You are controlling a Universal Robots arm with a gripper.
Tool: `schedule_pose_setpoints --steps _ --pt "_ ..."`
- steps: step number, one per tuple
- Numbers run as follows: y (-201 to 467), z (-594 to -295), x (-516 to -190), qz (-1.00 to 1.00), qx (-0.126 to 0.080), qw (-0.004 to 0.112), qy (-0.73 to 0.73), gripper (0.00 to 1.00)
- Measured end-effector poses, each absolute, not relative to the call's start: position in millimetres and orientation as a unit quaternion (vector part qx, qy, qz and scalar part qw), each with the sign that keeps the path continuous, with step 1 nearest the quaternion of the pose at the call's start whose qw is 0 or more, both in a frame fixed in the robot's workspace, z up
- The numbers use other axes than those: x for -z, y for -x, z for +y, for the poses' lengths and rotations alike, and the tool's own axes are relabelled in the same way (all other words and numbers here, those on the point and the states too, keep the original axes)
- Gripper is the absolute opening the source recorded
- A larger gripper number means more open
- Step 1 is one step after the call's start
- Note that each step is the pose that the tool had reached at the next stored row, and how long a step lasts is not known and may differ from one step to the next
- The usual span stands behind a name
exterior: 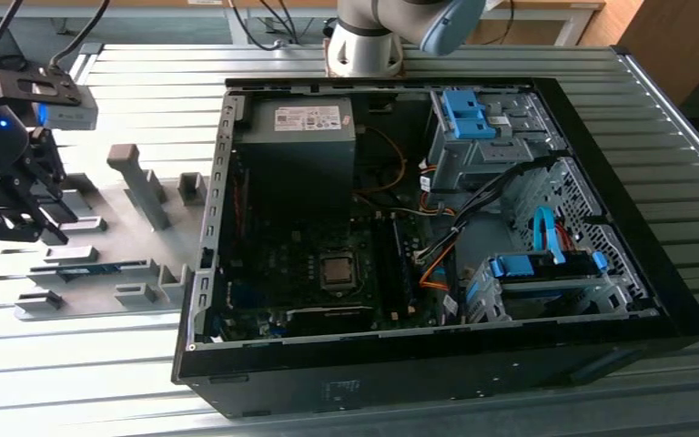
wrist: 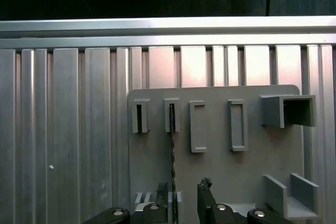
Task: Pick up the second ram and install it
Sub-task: 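Pick up the second ram and move it above second insertion slot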
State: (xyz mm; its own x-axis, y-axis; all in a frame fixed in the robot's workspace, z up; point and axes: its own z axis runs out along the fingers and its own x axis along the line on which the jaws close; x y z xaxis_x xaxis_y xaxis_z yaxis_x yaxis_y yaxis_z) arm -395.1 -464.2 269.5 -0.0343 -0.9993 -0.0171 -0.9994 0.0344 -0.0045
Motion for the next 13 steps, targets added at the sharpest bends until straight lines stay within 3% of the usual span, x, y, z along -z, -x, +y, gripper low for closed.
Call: schedule_pose_setpoints --steps 13 --pt "395.2 -465.7 -263.1 0.718 -0.002 0.006 0.696 0.36"
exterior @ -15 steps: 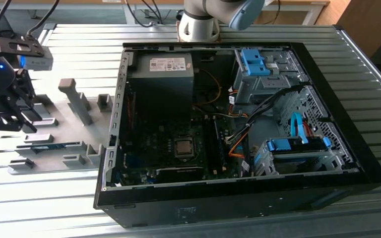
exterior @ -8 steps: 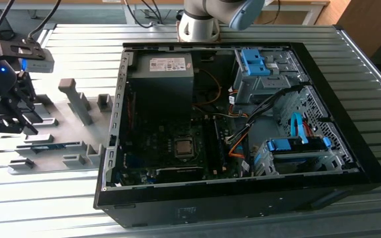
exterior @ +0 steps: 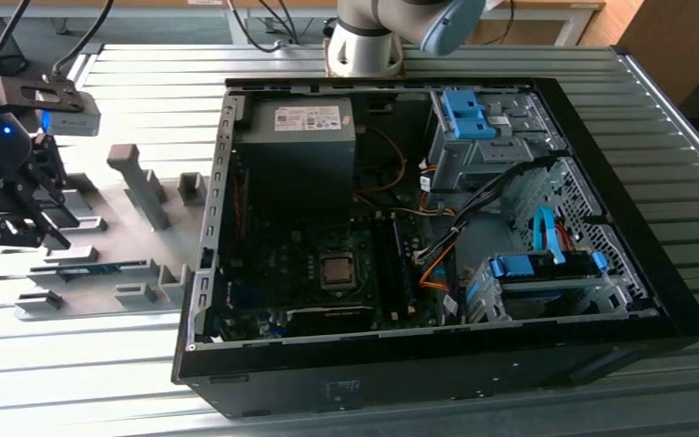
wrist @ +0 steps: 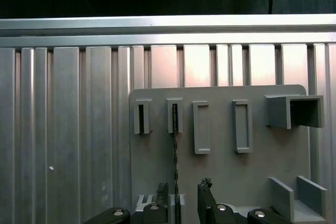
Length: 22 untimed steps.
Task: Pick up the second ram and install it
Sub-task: 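Pick up the second ram and move it above second insertion slot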
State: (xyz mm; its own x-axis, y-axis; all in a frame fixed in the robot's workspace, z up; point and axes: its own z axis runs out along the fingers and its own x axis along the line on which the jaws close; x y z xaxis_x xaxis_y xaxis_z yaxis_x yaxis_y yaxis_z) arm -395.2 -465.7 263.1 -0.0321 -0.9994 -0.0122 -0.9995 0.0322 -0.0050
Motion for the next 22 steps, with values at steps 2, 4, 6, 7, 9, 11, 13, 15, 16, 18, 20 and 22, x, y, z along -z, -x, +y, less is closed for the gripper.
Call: schedule_pose_setpoints --steps 2,4,6,7,9,11,13,15,16,18,20,22 --pt "395 -466 -261 0.718 -0.002 0.006 0.696 0.36" --pt "395 -466 -258 0.718 -0.003 0.005 0.696 0.36" --pt "396 -466 -255 0.718 -0.004 0.003 0.696 0.36" --pt "396 -466 -254 0.718 -0.005 0.003 0.696 0.36" --pt "396 -466 -252 0.718 -0.005 0.003 0.696 0.36" --pt "396 -466 -252 0.718 -0.005 0.002 0.696 0.36" --pt "396 -466 -252 0.718 -0.005 0.002 0.696 0.36" --pt "396 -466 -252 0.718 -0.005 0.002 0.696 0.36" --pt "396 -466 -251 0.718 -0.005 0.002 0.696 0.36" --pt "396 -466 -251 0.718 -0.005 0.002 0.696 0.36" --pt "396 -466 -250 0.718 -0.005 0.002 0.696 0.36" --pt "396 -466 -250 0.718 -0.005 0.002 0.696 0.36"
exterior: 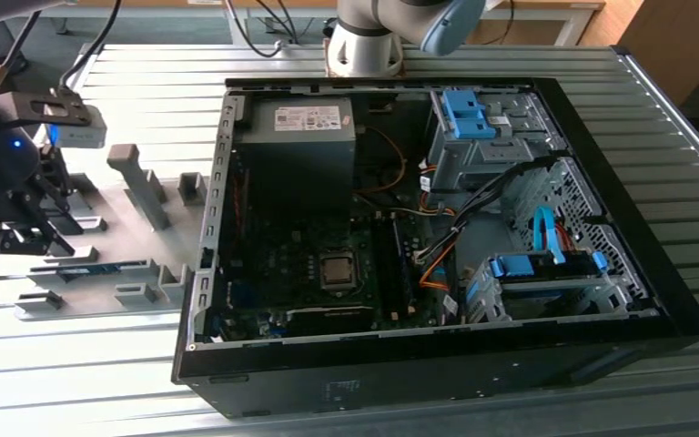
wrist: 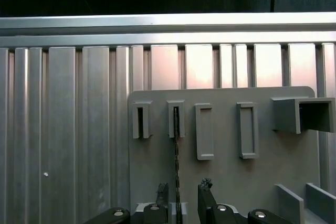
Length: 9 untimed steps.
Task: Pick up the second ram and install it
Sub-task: 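Pick up the second ram and move it above second insertion slot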
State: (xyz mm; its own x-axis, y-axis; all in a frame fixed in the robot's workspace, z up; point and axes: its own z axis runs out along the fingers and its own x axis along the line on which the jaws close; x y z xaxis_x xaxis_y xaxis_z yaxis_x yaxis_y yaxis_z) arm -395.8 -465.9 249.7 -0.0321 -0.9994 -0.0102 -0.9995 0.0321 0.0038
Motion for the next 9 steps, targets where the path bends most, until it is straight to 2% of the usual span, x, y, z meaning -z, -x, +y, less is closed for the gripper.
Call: schedule_pose_setpoints --steps 9 --pt "395.8 -465.9 -246.9 0.718 -0.006 0.001 0.696 0.36"
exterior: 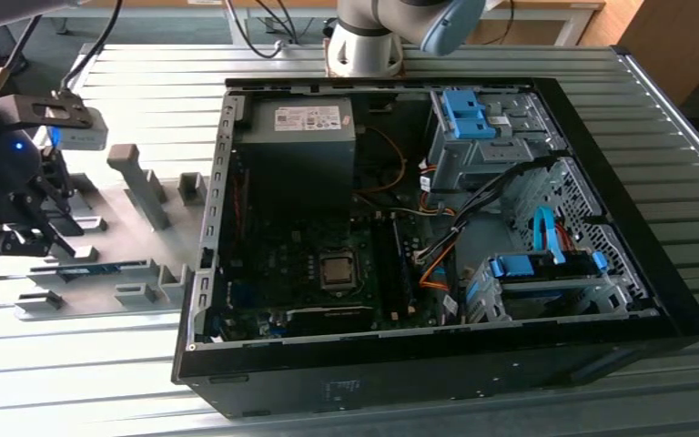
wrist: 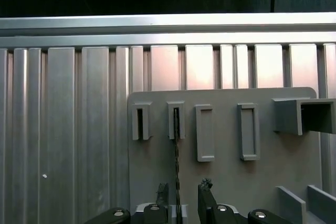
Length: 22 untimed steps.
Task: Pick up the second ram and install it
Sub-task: 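Pick up the second ram and move it above second insertion slot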
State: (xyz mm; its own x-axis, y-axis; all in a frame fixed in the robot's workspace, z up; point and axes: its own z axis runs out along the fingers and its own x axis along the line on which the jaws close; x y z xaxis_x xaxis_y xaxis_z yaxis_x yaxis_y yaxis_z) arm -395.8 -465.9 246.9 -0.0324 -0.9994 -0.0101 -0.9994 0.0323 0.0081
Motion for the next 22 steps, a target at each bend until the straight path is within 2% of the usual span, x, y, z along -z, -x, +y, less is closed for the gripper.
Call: schedule_pose_setpoints --steps 22 --pt "400 -469 -216 0.715 -0.009 -0.003 0.699 0.36"
